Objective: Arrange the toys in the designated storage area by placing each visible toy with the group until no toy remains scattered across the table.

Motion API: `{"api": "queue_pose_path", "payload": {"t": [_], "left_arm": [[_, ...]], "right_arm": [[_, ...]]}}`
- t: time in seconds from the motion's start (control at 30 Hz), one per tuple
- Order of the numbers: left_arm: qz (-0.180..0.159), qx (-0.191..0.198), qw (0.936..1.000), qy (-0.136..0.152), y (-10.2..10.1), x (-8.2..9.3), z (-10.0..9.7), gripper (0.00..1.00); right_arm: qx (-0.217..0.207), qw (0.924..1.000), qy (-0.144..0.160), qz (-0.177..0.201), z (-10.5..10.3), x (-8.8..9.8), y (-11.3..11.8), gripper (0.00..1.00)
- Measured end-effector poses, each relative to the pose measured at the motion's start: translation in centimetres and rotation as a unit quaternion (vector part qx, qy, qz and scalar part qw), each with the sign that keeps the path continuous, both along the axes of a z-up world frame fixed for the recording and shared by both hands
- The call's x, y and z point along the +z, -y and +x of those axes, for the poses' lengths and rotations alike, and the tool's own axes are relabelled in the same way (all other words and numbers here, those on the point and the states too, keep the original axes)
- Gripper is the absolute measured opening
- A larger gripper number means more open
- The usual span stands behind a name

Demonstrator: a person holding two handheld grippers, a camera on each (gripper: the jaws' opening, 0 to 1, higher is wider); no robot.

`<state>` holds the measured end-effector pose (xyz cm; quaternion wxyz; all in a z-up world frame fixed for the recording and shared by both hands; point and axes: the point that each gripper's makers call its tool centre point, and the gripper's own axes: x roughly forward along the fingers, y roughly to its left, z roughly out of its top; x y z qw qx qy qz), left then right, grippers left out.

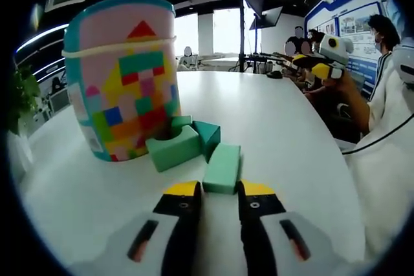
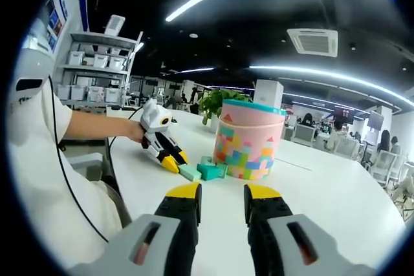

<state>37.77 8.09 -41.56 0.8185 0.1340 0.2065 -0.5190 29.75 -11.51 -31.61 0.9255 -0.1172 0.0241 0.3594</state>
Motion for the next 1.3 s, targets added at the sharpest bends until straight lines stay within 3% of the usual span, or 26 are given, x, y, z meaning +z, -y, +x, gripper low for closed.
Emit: {"api": "queue_pose_path", "payload": {"t": [0.63,0.73,0.87,1.3], "left_arm": [[0.001,0.016,0.9999,0.003,0.06,-0.04,-0.29,0.21],[-0.002,-0.004,1.0000,0.006,0.16,-0.02,-0.60,0.21],[-0.007,0.004,1.0000,0.001,-0.40,0.00,0.03,0.27],[-0.009,-0.006,0.9999,0.000,0.10,-0.11,-0.47,0.25]], "right_arm": [[0.000,1.0000,0.001,-0.001,-0.03,-0.01,0.03,0.26],[0.000,1.0000,0.001,-0.002,-0.04,-0.01,0.01,0.26],[0.000,1.0000,0.001,-0.002,-0.05,0.00,0.01,0.26],[0.001,1.0000,0.000,-0.003,-0.04,-0.06,-0.08,0.26]]}}
